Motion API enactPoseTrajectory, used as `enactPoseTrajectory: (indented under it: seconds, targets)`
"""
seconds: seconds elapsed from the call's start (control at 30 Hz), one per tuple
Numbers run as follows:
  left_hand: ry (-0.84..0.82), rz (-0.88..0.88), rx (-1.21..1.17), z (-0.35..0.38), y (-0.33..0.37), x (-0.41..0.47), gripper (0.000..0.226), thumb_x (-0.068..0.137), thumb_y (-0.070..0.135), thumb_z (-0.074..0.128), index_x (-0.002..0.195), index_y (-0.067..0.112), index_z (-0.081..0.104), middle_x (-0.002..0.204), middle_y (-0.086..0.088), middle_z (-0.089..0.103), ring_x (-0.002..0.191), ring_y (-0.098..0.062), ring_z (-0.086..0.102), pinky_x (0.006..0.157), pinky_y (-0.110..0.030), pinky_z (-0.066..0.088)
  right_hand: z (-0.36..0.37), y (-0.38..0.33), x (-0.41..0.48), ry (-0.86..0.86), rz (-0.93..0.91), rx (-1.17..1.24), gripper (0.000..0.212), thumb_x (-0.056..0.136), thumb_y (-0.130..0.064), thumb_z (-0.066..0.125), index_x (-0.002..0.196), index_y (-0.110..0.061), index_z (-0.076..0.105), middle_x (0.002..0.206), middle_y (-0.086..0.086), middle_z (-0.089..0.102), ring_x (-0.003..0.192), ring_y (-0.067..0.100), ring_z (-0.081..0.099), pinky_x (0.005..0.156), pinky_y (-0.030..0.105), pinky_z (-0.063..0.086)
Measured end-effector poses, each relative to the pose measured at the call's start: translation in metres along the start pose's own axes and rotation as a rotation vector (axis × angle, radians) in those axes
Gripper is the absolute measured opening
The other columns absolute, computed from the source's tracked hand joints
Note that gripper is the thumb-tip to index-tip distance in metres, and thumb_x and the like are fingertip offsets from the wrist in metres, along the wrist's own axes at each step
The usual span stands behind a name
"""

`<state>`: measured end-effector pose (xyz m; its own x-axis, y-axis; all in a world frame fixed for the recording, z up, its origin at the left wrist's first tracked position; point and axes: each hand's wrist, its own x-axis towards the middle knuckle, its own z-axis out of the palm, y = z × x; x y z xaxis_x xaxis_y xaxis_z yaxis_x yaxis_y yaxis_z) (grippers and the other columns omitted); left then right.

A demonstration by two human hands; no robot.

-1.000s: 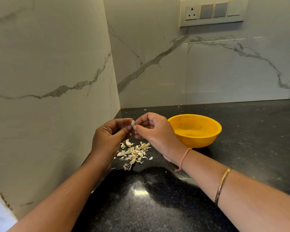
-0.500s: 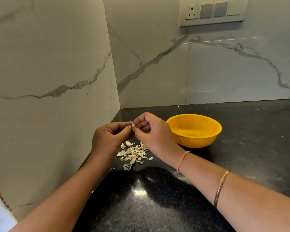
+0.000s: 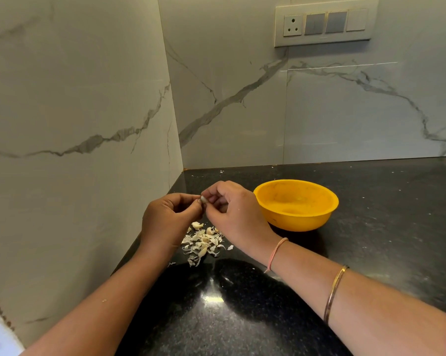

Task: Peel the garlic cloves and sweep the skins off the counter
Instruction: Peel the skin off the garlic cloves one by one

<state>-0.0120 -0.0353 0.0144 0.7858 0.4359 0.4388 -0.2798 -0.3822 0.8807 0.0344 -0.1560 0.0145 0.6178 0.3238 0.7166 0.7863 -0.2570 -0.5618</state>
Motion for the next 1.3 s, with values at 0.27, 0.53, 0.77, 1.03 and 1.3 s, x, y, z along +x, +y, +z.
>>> enactPoseTrajectory:
  seconds: [0.27,0.53,0.77,1.03,1.3]
  targets:
    - [-0.005,-0.012,0.005,-0.0007,-0.0005,0.0013,0.009,0.083,0.015,0.068,0.078,0.022,0.069,0.073,0.002,0.072,0.069,-0.012,0.070,0.069,-0.026,0.056,-0.0014,-0.0037,0.0002,0.002,0.028,0.026,0.012,0.084,-0.008,0.065,0.095,-0.006,0.069,0.087,0.004,0.065,0.075,0.010,0.061,0.064,0.016,0.053]
    - [0.044,-0.073,-0.100,-0.0026,-0.0027,0.0059,0.014,0.091,0.013,0.057,0.081,0.014,0.066,0.075,-0.004,0.069,0.069,-0.015,0.065,0.068,-0.025,0.056,-0.0014,-0.0027,0.0010,-0.002,0.072,0.084,0.013,0.084,-0.007,0.065,0.096,-0.007,0.068,0.086,0.002,0.066,0.074,0.006,0.059,0.066,0.014,0.052]
    - [-0.018,-0.048,-0.067,-0.0028,-0.0013,0.0022,0.015,0.089,0.008,0.059,0.082,0.017,0.067,0.080,-0.005,0.071,0.074,-0.017,0.067,0.071,-0.028,0.055,-0.0026,-0.0007,0.0012,-0.013,0.081,0.084,0.016,0.084,-0.006,0.064,0.100,-0.007,0.067,0.086,0.001,0.066,0.075,0.007,0.060,0.066,0.013,0.052]
    - [-0.039,-0.024,-0.052,-0.0028,0.0008,0.0001,0.007,0.084,0.015,0.066,0.080,0.019,0.069,0.073,-0.001,0.070,0.064,-0.006,0.066,0.064,-0.019,0.054,-0.0024,-0.0009,0.0003,-0.014,0.047,0.025,0.014,0.083,-0.005,0.064,0.096,-0.007,0.068,0.089,0.006,0.066,0.077,0.011,0.062,0.066,0.018,0.054]
    - [-0.039,-0.028,-0.053,-0.0021,0.0007,0.0008,0.010,0.083,0.009,0.066,0.077,0.016,0.069,0.070,0.000,0.070,0.060,-0.002,0.066,0.058,-0.013,0.052,-0.0024,-0.0018,-0.0010,-0.041,0.006,-0.035,0.012,0.083,-0.005,0.065,0.094,-0.005,0.068,0.090,0.007,0.064,0.078,0.014,0.062,0.067,0.022,0.055]
